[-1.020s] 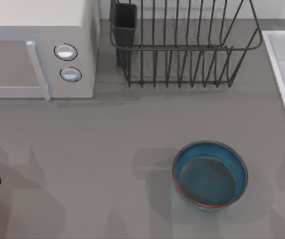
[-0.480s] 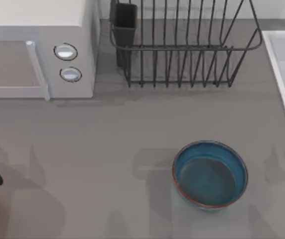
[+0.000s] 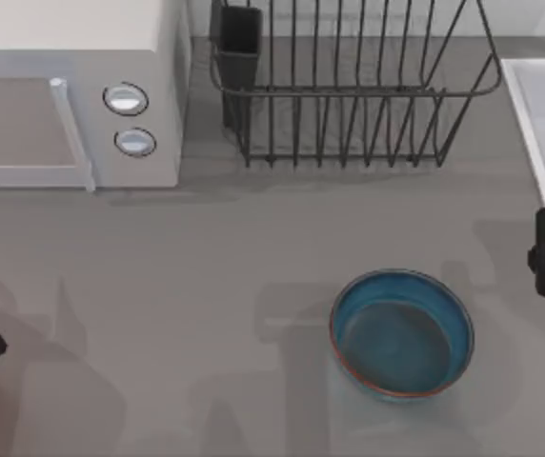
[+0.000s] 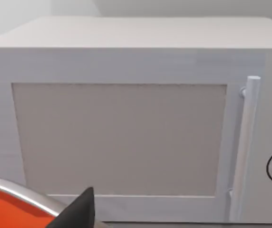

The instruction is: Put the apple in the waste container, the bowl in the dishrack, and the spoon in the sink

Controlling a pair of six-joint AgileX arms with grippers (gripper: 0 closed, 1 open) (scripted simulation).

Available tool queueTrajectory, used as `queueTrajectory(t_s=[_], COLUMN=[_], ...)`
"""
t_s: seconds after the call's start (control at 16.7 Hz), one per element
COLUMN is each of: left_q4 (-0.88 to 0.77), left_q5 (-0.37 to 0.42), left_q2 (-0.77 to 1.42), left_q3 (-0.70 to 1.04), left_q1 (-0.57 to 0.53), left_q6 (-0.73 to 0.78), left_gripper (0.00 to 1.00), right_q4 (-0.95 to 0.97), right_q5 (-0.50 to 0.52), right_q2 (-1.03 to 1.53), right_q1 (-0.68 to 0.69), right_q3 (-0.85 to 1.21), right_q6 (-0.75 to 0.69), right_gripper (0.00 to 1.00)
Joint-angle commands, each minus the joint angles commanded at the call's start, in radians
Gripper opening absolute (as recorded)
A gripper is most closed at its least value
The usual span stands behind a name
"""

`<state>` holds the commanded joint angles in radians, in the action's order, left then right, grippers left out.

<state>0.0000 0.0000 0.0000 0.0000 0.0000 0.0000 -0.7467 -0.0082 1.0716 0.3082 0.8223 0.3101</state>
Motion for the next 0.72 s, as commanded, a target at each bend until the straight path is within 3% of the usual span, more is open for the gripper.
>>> queueTrajectory(t_s=[0.42,0.72], left_q4=[0.0,0.0], left_q5=[0.0,0.0], left_q2=[0.0,0.0], left_q3=[0.0,0.0], left_q1=[0.0,0.0], left_q6=[0.0,0.0], left_gripper=[1.0,1.0], right_q4=[-0.356,-0.452], right_q5=[0.003,0.009], right_q2=[0.504,0.641], right_q1=[0.142,0.183], right_q3=[0.401,0.518], right_q6=[0.151,0.193], right_gripper=[1.0,1.0])
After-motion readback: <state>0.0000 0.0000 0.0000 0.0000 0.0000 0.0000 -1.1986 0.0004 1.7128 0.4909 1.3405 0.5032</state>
